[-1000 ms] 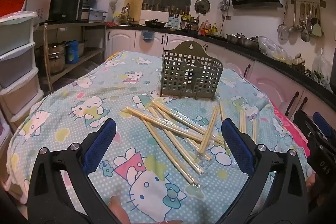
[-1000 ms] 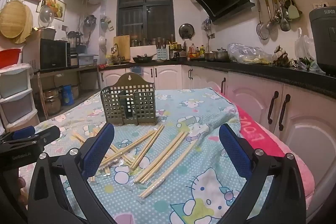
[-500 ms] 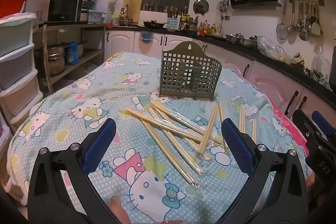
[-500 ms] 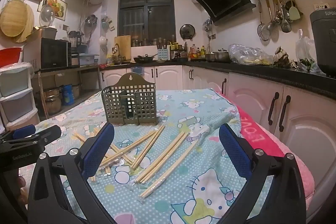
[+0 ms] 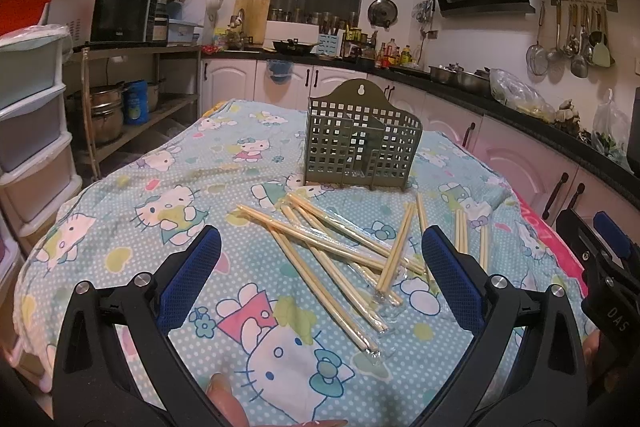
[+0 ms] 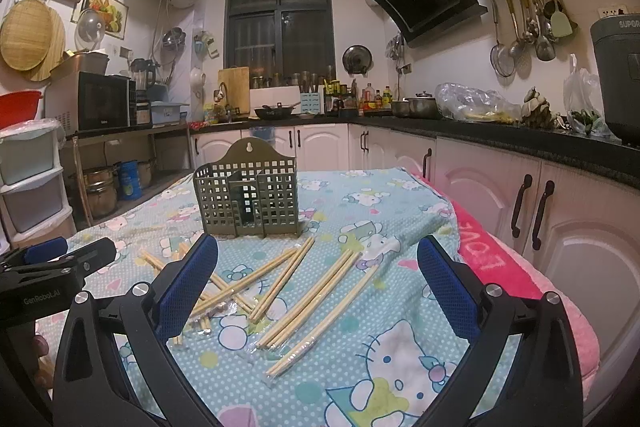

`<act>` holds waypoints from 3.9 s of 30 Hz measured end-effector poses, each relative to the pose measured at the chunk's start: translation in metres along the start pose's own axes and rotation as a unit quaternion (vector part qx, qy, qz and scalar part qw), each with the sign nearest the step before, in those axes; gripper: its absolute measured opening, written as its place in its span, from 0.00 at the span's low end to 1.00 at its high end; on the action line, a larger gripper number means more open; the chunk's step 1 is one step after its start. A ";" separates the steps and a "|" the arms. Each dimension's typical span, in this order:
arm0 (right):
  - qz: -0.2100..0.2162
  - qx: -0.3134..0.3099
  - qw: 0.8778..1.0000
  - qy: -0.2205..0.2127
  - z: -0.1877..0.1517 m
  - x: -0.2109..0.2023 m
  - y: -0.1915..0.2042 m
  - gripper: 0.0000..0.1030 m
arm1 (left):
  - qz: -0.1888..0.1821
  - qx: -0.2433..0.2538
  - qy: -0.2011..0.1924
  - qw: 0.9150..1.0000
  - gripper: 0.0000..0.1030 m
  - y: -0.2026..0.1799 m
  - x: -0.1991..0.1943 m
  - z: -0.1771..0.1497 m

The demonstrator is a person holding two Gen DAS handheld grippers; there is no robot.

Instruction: Organize utensils

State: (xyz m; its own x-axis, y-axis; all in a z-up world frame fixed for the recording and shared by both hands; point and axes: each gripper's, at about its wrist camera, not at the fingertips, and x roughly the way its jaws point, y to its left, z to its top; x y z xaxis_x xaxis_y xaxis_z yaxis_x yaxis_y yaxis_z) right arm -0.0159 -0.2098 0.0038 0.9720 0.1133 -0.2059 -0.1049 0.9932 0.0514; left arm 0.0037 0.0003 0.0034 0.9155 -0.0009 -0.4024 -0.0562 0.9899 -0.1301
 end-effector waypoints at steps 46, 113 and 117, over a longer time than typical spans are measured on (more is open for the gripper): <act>0.044 -0.026 0.998 0.029 0.002 0.029 0.012 0.94 | 0.011 -0.025 0.022 0.999 0.89 0.026 0.014 -0.002; 0.066 0.095 0.917 0.382 0.000 0.323 -0.023 0.37 | -0.053 -0.236 0.245 0.939 0.16 0.127 0.190 0.032; 0.060 0.093 0.915 0.389 0.001 0.333 -0.025 0.21 | -0.055 -0.224 0.240 0.943 0.08 0.125 0.190 0.038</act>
State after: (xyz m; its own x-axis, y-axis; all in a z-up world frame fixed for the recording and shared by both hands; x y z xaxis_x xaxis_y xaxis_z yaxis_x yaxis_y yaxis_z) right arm 0.3108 -0.1970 -0.0651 0.5044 0.2801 -0.8168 -0.0934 0.9581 0.2709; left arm 0.1853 0.1293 -0.0551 0.6450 -0.2705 -0.7147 -0.2326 0.8214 -0.5208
